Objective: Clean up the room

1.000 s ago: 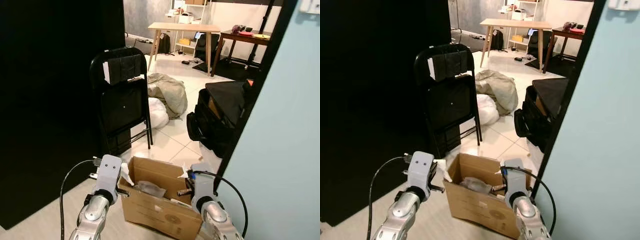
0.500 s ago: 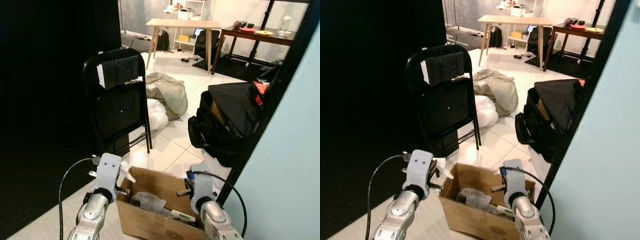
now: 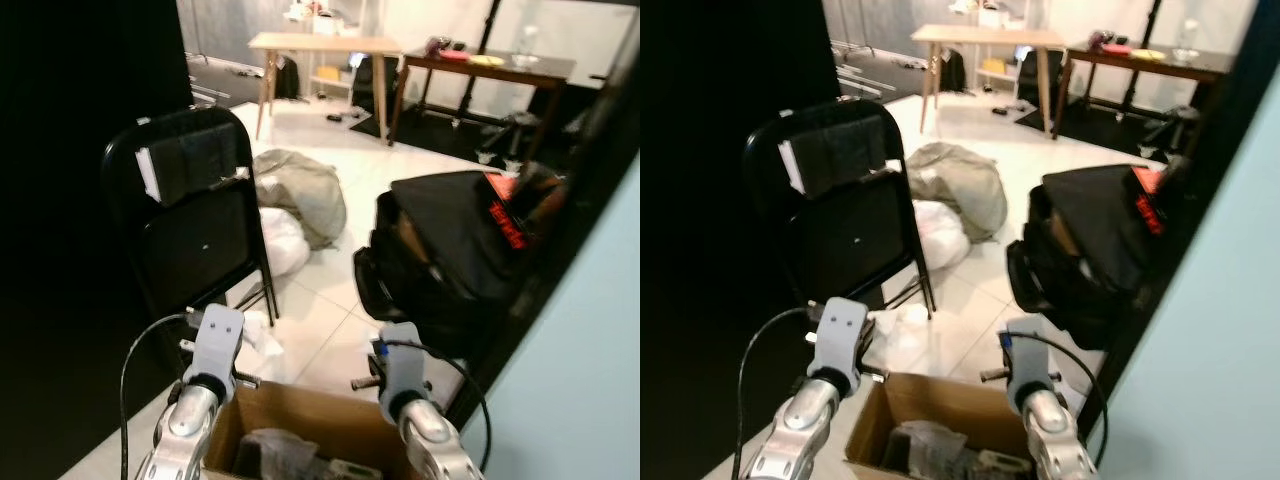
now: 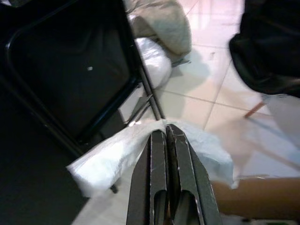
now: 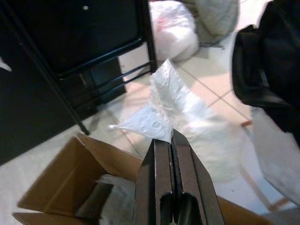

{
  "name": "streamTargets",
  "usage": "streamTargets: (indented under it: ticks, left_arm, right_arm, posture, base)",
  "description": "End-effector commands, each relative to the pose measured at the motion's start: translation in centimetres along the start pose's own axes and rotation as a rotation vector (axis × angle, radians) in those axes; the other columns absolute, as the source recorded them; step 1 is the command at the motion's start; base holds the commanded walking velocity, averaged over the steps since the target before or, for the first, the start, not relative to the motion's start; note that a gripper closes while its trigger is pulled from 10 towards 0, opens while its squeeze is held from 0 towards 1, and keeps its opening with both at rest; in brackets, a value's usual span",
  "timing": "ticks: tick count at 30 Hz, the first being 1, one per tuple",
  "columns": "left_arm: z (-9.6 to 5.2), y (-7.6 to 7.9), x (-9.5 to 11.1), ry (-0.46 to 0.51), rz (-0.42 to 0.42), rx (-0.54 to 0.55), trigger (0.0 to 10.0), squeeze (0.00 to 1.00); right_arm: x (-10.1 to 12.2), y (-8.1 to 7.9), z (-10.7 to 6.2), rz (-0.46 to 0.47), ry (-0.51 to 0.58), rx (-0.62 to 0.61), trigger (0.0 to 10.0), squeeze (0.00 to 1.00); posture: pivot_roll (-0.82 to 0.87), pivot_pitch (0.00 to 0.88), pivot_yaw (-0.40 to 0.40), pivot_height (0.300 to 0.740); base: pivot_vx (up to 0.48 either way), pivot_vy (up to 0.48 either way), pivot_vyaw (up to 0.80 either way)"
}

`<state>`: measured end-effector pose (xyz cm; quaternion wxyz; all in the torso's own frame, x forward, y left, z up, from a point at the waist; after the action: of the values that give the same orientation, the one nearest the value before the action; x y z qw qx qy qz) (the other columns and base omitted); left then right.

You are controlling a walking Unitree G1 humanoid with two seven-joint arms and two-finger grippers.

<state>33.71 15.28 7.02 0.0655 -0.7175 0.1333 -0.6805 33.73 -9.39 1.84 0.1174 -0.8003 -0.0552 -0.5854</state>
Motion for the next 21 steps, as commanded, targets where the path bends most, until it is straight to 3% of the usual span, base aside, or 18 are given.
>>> streamTargets:
  ticks: [1, 21]
  left_arm:
    - [0.03, 0.75, 0.11, -0.001, -0.014, -0.021, 10.0, 0.00]
    - [-0.03, 1.64, -0.26, -0.016, -0.014, -0.067, 10.0, 0.00]
  right_arm:
    - [-0.93, 1.57, -0.53, -0.002, -0.029, -0.042, 10.0, 0.00]
    - [-1.19, 1.83, -0.67, -0.007, -0.040, -0.051, 10.0, 0.00]
  posture:
    - [0.03, 0.034, -0.020, 0.740]
    - [0.02, 0.029, -0.018, 0.740]
  base:
    - [0.281, 0.000, 0.00]
    - [0.028, 0.000, 0.00]
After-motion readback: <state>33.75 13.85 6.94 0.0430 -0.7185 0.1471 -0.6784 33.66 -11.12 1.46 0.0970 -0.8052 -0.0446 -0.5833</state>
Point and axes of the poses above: a point about 5 cm out from each wrist's last joint towards the gripper, its own z axis pointing out of the wrist towards the gripper, its own x axis along the axis of the wrist's last joint, y = z × x, the point moved 5 cm from there along z, pointing out of the wrist towards the gripper, and after that the axes turned 6 degrees about z, right-handed, at the moved point
